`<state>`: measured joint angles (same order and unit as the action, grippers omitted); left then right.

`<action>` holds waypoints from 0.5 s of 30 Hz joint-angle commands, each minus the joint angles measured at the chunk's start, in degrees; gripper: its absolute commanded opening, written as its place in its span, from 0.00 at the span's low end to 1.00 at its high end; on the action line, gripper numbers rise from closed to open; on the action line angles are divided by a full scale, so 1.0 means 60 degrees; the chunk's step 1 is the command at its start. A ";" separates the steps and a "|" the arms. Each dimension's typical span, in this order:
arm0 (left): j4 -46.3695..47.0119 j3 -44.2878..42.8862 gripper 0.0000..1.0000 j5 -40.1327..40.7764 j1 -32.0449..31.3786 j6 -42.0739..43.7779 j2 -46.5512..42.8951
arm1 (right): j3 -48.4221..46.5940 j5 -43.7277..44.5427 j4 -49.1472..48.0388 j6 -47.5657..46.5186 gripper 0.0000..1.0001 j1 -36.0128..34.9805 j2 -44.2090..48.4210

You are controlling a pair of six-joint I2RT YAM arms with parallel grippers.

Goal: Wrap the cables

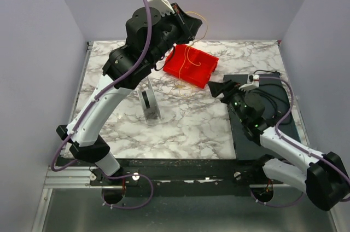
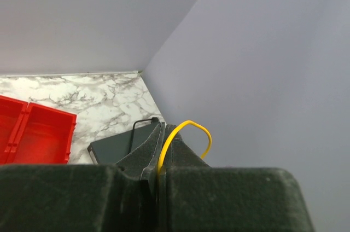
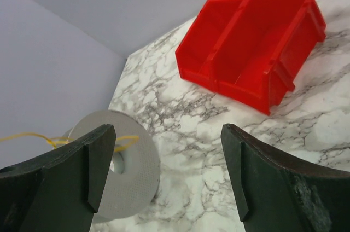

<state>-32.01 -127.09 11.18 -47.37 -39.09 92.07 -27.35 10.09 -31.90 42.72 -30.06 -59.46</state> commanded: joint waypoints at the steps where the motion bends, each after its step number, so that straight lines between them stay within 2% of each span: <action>1: 0.0003 -0.0613 0.00 0.0691 -0.0058 -0.0170 0.0055 | 0.0854 -0.1049 -0.0610 0.0115 0.86 0.0005 0.0115; 6: 0.0103 -0.0811 0.00 0.0883 -0.0058 -0.0246 0.0099 | 0.1221 -0.1582 -0.1896 0.0336 0.87 -0.0049 -0.0582; 15: 0.0346 -0.0883 0.00 0.1074 -0.0174 -0.0427 0.0116 | 0.0270 -0.2256 -0.3674 0.1099 0.88 -0.0141 -0.1944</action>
<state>-31.83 -130.87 15.46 -47.51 -40.69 92.42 -22.59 -0.14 -44.88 46.09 -30.41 -68.55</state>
